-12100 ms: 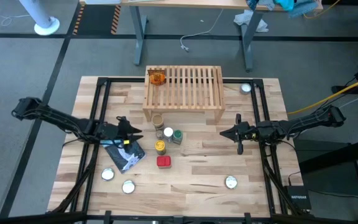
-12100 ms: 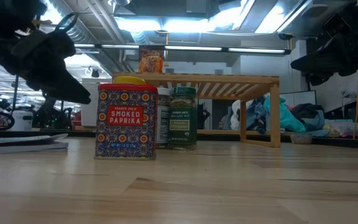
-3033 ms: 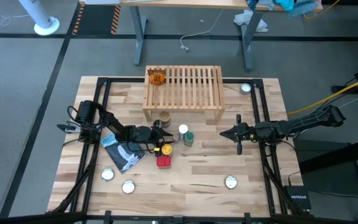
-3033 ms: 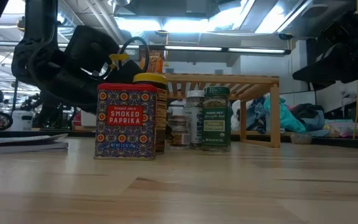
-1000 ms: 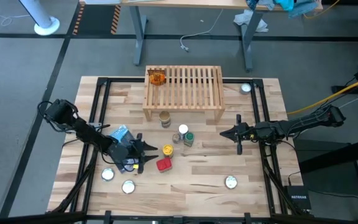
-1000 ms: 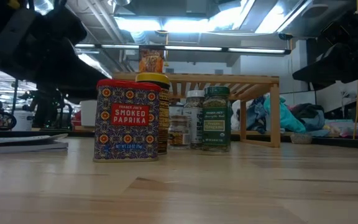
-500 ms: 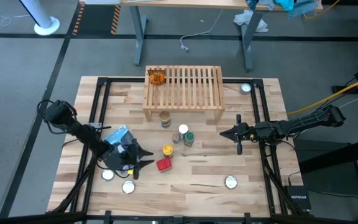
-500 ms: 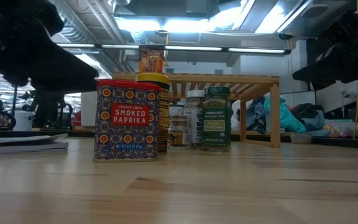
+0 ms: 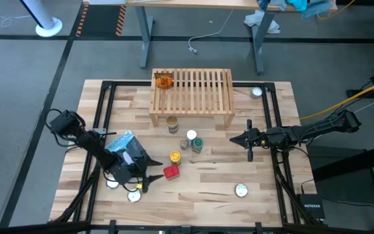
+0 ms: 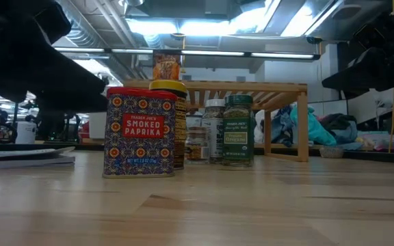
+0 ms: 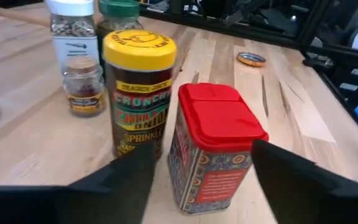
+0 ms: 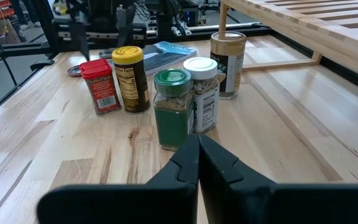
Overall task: Shelf spices
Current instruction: Put the red seasoning can on the shelf
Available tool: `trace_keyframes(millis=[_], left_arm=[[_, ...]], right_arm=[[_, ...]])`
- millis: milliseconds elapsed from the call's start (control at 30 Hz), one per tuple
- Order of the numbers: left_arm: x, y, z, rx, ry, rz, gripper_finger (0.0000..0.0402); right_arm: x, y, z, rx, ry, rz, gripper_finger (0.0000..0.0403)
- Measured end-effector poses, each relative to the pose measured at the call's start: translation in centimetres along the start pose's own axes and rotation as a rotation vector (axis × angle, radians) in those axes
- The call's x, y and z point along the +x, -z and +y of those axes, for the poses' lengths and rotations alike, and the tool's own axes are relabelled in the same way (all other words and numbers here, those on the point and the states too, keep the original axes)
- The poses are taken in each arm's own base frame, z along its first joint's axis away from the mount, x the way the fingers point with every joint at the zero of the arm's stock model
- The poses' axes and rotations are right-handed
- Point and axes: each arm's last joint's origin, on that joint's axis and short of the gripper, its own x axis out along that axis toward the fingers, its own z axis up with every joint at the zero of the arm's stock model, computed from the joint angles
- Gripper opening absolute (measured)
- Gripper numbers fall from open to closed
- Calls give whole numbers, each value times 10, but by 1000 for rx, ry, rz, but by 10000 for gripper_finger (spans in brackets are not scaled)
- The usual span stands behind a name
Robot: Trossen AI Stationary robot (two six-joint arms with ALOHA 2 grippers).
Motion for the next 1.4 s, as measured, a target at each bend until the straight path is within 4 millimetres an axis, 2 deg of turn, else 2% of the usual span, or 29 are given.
trace_keyframes(millis=[133, 267, 400, 733, 933, 1233, 1400], left_arm=[[4, 2, -7, -32, -5, -3, 309], [1, 5, -9, -135, -22, -3, 330], [1, 4, -9, -154, -23, -9, 333], [12, -3, -25, -123, -58, 38, 334], [20, -5, -20, -152, -92, 32, 334], [43, 8, -18, -170, -121, 3, 334], [49, 12, -20, -151, -137, -2, 334]], right_arm=[[0, 0, 0, 0, 0, 0, 8], [0, 0, 0, 0, 0, 0, 8], [0, 0, 0, 0, 0, 0, 8], [0, 0, 0, 0, 0, 0, 8], [0, 0, 0, 0, 0, 0, 8], [0, 0, 0, 0, 0, 0, 8], [0, 0, 0, 0, 0, 0, 8]])
